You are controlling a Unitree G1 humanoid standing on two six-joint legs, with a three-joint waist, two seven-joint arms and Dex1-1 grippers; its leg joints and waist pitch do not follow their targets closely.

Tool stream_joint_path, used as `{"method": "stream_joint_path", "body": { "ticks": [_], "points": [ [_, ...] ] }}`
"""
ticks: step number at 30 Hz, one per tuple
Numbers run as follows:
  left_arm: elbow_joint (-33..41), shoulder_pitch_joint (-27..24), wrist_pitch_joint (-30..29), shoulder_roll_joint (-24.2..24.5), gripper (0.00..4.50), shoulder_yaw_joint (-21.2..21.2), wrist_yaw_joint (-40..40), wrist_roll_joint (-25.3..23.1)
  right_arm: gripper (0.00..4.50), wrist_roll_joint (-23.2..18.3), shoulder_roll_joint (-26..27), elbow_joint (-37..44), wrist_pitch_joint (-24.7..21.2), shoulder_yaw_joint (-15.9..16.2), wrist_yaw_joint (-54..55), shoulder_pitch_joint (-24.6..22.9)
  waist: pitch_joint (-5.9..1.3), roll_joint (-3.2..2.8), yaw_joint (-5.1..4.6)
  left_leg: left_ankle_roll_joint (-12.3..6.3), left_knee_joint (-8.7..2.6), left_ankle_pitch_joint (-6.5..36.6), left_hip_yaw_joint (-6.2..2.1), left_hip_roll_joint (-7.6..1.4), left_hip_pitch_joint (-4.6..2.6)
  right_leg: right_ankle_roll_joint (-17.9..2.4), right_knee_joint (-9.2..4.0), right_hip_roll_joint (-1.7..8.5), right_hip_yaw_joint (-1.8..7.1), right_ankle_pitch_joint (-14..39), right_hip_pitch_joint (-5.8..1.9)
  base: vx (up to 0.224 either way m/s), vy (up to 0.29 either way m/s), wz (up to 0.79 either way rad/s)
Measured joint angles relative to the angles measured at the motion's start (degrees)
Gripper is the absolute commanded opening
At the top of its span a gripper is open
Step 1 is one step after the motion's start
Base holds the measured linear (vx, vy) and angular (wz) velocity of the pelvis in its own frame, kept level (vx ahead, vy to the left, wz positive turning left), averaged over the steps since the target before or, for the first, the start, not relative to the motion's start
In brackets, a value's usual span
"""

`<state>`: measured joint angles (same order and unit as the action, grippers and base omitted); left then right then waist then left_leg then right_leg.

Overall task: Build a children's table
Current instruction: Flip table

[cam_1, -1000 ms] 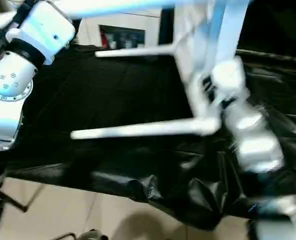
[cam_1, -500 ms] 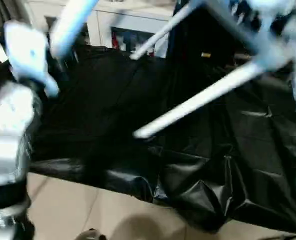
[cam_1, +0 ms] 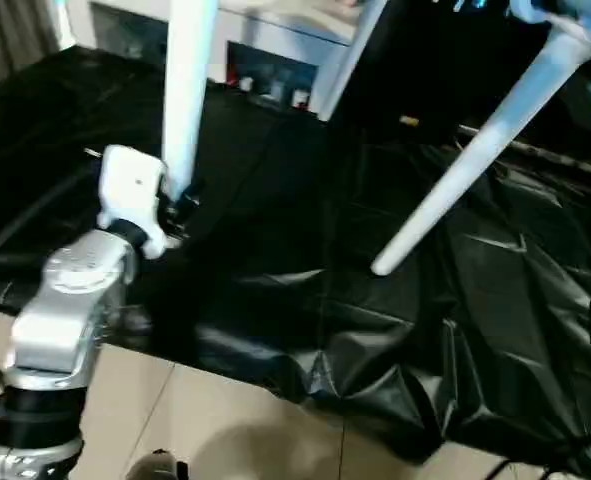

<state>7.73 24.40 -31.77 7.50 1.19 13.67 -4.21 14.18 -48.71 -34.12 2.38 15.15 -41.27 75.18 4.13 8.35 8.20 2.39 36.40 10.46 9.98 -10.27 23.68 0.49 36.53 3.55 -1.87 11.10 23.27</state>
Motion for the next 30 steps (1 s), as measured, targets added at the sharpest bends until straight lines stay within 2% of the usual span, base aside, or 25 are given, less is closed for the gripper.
{"method": "stream_joint_path", "body": {
  "ticks": [4,5,7,9,10,13,17,20,24,26,27,28,29,30],
  "points": [
    [-1.97,0.08,1.32,0.02,1.58,0.62,-0.2,0.01,1.9,-0.08,0.22,-1.14,1.76,0.0,-1.12,0.98,0.0,0.09,-0.12,-0.24,0.06,-0.33,0.1,-0.42,0.37,-0.01,-0.1,-0.1,-0.4,0.05,0.06,0.0,0.0,0.0],
    [-2.03,0.03,1.39,0.03,1.57,0.81,-0.25,0.01,2.46,-0.08,0.22,-1.23,2.03,0.0,-1.28,1.05,0.01,0.12,-0.11,-0.24,0.06,-0.33,0.12,-0.48,0.37,-0.03,-0.12,-0.12,-0.45,0.07,0.05,0.0,0.0,0.0],
    [-2.38,-0.73,1.88,0.19,1.56,0.92,-0.44,0.0,2.6,-1.07,0.39,-1.4,2.95,-0.24,-2.99,1.17,-0.02,0.26,-0.2,-0.24,0.05,-0.33,0.21,-0.6,0.36,-0.04,-0.12,-0.15,-0.5,0.08,0.05,0.0,0.0,0.0],
    [-3.11,-1.94,2.43,0.84,1.56,0.92,-0.7,-0.02,2.68,-1.82,0.99,-1.87,3.33,-0.23,-5.56,1.01,0.05,0.44,-0.71,-0.22,0.07,-0.34,0.25,-0.66,0.34,-0.03,-0.07,-0.16,-0.5,0.08,0.06,0.0,0.0,0.0],
    [-3.41,-2.48,2.73,0.76,1.54,0.92,-0.85,-0.01,2.99,-2.08,1.34,-1.83,3.98,-0.23,-5.97,0.92,0.16,0.64,-1.31,-0.19,0.07,-0.35,0.27,-0.66,0.37,-0.02,-0.05,-0.15,-0.51,0.03,0.11,0.0,0.0,0.0],
    [-3.62,-3.45,3.54,0.8,1.54,0.92,-1.42,-0.03,3.21,-2.93,1.35,-1.24,4.43,-0.37,-8.04,0.33,0.3,1.06,-2.02,-0.14,0.07,-0.38,0.26,-0.73,0.36,-0.06,0.03,-0.15,-0.6,0.0,0.1,0.0,0.0,0.0],
    [-3.62,-3.89,4.49,1.22,1.54,0.92,-1.44,-0.01,3.53,-4.28,1.22,1.16,4.45,-2.19,-8.07,-1.77,0.22,1.26,-2.24,-0.11,0.07,-0.4,0.25,-0.75,0.3,-0.06,0.12,-0.15,-0.63,0.0,0.08,0.0,0.0,0.0],
    [-3.5,-4.43,5.06,1.76,1.54,0.93,-1.42,0.21,3.83,-6.42,1.3,3.48,4.33,-4.83,-8.09,-4.09,0.18,1.36,-2.33,-0.09,0.07,-0.41,0.24,-0.76,0.28,-0.06,0.13,-0.15,-0.63,0.0,0.07,0.0,0.0,0.0],
    [-3.33,-5.04,5.94,2.97,1.54,0.93,-1.38,0.66,4.07,-9.88,2.62,8.84,1.13,-9.15,-8.09,-8.14,0.15,1.41,-2.54,-0.08,0.08,-0.43,0.22,-0.77,0.21,-0.07,0.15,-0.17,-0.64,-0.01,0.02,0.0,0.0,0.0],
    [-3.13,-5.8,6.36,3.75,1.54,0.91,-1.38,0.68,4.26,-12.57,3.95,13.2,-2.93,-11.82,-7.74,-10.88,0.15,1.39,-2.7,-0.07,0.08,-0.43,0.22,-0.77,0.1,-0.07,0.15,-0.18,-0.63,-0.01,-0.06,0.0,0.0,0.0],
    [-3.15,-5.93,6.62,4.09,1.54,0.65,-1.46,0.73,4.26,-17.9,4.88,15.49,-4.7,-12.87,-10.31,-12.93,0.15,1.39,-2.89,-0.05,0.02,-0.44,0.23,-0.76,-0.05,-0.11,0.11,-0.18,-0.63,-0.03,-0.17,0.0,0.0,0.0],
    [-4.52,-5.18,6.81,5.01,1.54,-1.62,-1.77,0.78,4.43,-25.05,8.9,20.37,-5.68,-14.52,-11.45,-14.86,0.22,0.97,-3.46,-0.02,0.02,-0.45,0.29,-0.74,-0.5,-0.12,0.34,-0.14,-0.51,-0.05,-0.25,0.0,0.0,0.0],
    [-5.43,-4.39,6.57,5.81,1.54,-2.82,-2.08,0.78,4.48,-28.93,10.45,24.02,-6.69,-14.53,-12.43,-15.42,0.22,0.55,-3.59,0.0,0.02,-0.44,0.22,-0.73,-0.63,-0.17,0.36,-0.12,-0.58,-0.12,-0.23,0.0,0.0,0.0],
    [-6.1,-4.13,6.42,6.42,1.54,-3.65,-2.07,0.79,4.5,-31.61,10.94,27.03,-7.41,-14.48,-13.08,-16.05,0.19,0.39,-3.56,0.07,-0.04,-0.48,0.12,-0.73,-0.68,-0.07,0.36,-0.12,-0.68,-0.09,-0.22,0.0,0.0,0.0]
  ]
}}
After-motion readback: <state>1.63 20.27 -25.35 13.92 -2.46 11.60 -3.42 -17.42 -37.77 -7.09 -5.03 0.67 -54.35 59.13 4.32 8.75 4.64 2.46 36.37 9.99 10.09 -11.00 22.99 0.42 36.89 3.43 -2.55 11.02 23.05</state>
